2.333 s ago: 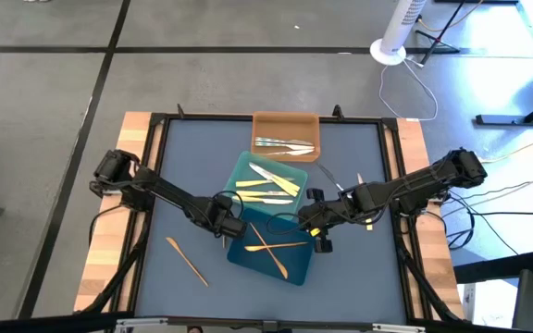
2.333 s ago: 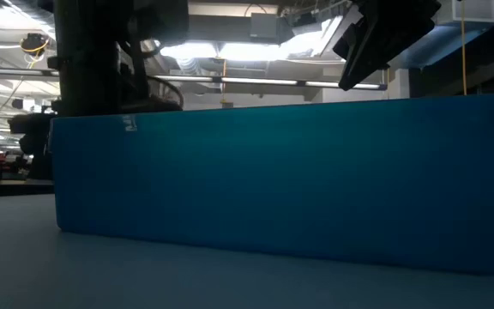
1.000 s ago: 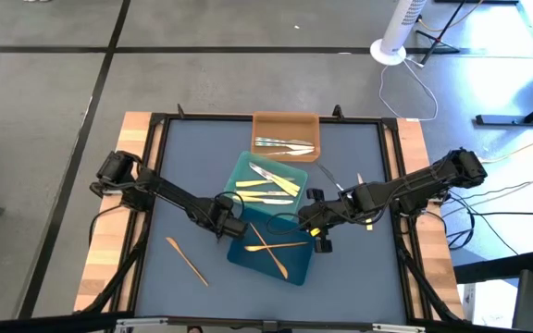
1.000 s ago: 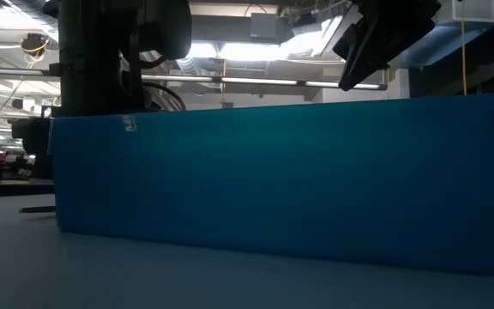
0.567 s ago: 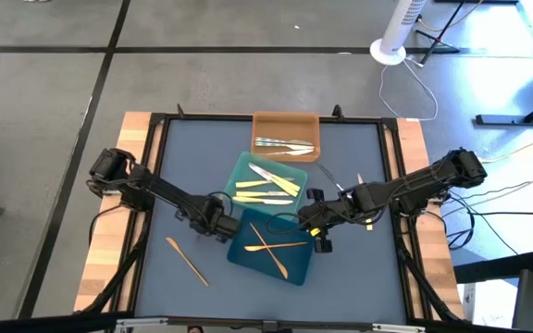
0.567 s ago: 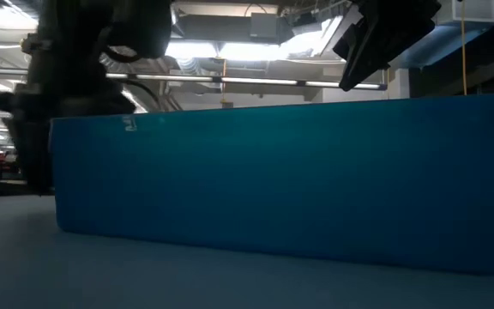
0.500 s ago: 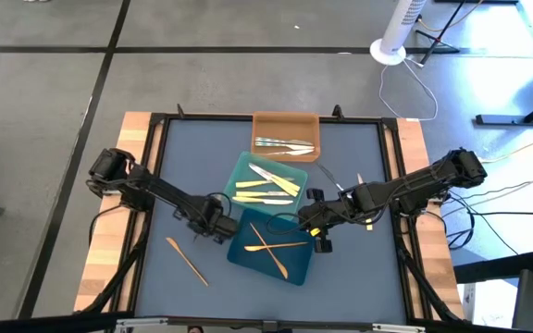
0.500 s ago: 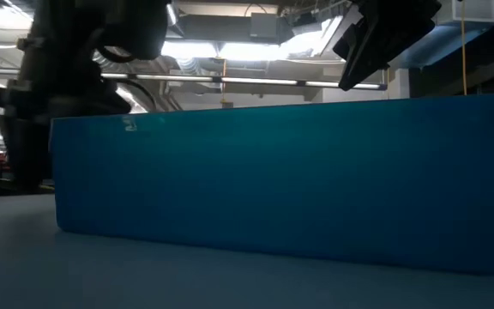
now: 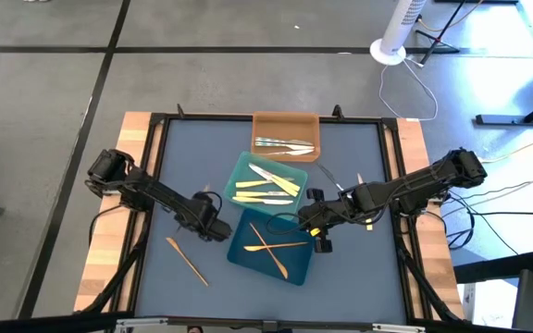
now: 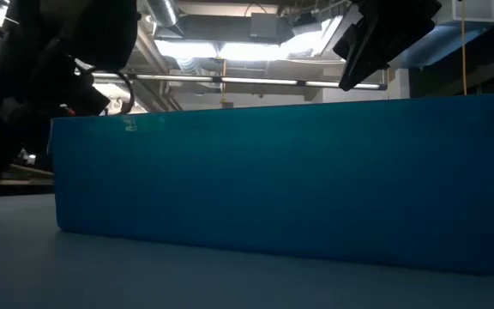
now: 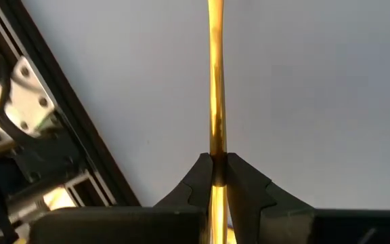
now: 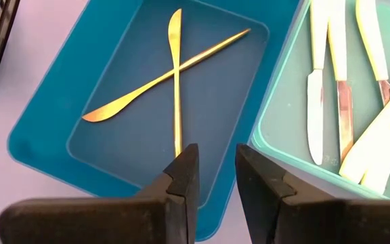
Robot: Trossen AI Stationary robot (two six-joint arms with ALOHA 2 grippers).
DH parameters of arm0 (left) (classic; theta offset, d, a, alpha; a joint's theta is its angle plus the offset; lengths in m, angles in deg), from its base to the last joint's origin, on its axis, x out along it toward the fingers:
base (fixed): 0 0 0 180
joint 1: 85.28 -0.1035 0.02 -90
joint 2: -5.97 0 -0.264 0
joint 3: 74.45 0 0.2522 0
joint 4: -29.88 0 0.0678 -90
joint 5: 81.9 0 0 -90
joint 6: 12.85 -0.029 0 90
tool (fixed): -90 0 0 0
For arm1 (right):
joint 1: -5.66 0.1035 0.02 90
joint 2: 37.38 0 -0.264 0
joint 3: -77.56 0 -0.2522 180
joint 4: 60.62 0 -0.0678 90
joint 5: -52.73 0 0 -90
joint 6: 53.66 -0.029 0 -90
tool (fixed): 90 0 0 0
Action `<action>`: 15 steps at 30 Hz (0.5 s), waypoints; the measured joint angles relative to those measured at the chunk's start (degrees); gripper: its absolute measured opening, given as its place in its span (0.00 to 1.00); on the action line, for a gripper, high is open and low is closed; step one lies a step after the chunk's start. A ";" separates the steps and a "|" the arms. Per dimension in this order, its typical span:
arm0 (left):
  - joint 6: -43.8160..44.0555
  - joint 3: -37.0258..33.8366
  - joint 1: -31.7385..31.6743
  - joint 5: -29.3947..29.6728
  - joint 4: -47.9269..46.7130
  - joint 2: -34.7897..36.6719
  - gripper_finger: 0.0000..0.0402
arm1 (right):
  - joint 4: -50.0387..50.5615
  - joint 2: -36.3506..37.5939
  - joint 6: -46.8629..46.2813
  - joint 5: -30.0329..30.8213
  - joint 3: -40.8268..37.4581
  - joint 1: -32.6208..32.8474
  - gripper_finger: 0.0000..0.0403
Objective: Sort silverware by color (type)
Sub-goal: Put the golden knife into the blue bin
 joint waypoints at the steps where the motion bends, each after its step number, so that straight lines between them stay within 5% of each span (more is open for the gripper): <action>1: 0.00 0.13 0.11 0.80 -0.04 0.00 0.05 | -0.01 0.00 -0.02 0.00 0.00 0.00 0.21; 15: -0.39 16.12 0.47 15.18 -10.60 0.07 0.05 | 0.12 0.00 -0.08 0.00 0.00 0.01 0.21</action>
